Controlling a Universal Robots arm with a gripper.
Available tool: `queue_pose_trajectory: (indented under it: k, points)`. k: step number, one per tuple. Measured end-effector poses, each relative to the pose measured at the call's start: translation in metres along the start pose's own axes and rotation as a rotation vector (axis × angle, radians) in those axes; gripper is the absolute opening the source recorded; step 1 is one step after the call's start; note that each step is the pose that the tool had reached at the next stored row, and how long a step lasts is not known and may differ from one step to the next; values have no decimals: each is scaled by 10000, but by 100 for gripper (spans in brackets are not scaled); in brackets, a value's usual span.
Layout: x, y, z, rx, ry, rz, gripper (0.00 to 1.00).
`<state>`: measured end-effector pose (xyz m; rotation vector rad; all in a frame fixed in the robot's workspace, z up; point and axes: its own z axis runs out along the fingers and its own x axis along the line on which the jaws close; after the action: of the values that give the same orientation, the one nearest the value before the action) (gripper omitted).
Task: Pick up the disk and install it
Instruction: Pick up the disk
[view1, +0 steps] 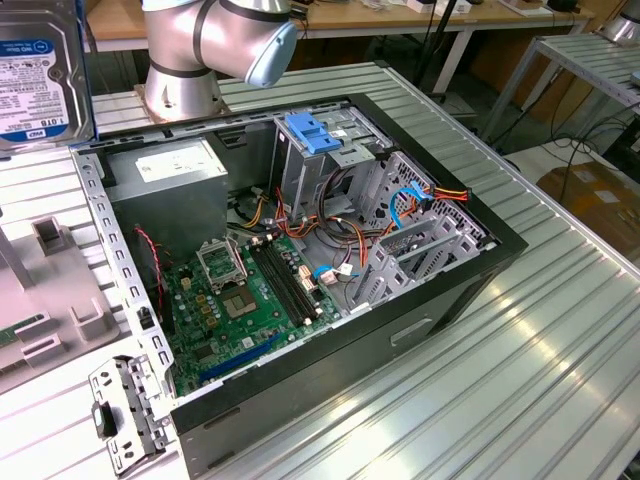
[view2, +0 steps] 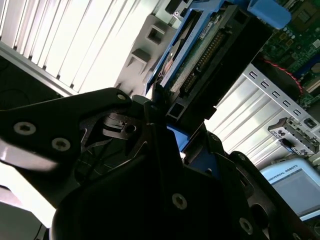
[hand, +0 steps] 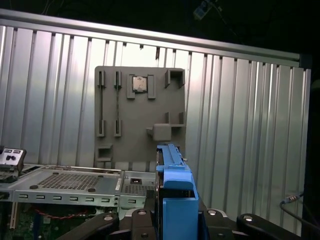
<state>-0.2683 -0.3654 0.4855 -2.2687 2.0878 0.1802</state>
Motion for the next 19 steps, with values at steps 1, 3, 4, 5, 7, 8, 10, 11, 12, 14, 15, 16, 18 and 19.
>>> queue_pose_trajectory:
  k: [1,3,4,5,7,8,10,11,12,14,15,16,18,19]
  points:
    - [3,-3,0,0,0,0,37]
    - [9,-8,-1,0,0,0,37]
    - [13,-10,-1,0,0,0,37]
    - [16,-14,-2,0,0,0,37]
    - [24,-20,-3,0,1,0,37]
    - [28,-23,-3,0,1,0,37]
    - [35,-29,-3,0,0,0,37]
    - [38,-31,-4,0,0,0,37]
    - [41,-34,-4,0,1,0,37]
    - [50,-42,-5,0,1,0,37]
    - [53,-45,-5,0,0,0,37]
    - [57,-48,-6,0,0,0,37]
    - [64,-53,-7,0,1,0,37]
    - [67,-55,-7,0,0,0,37]
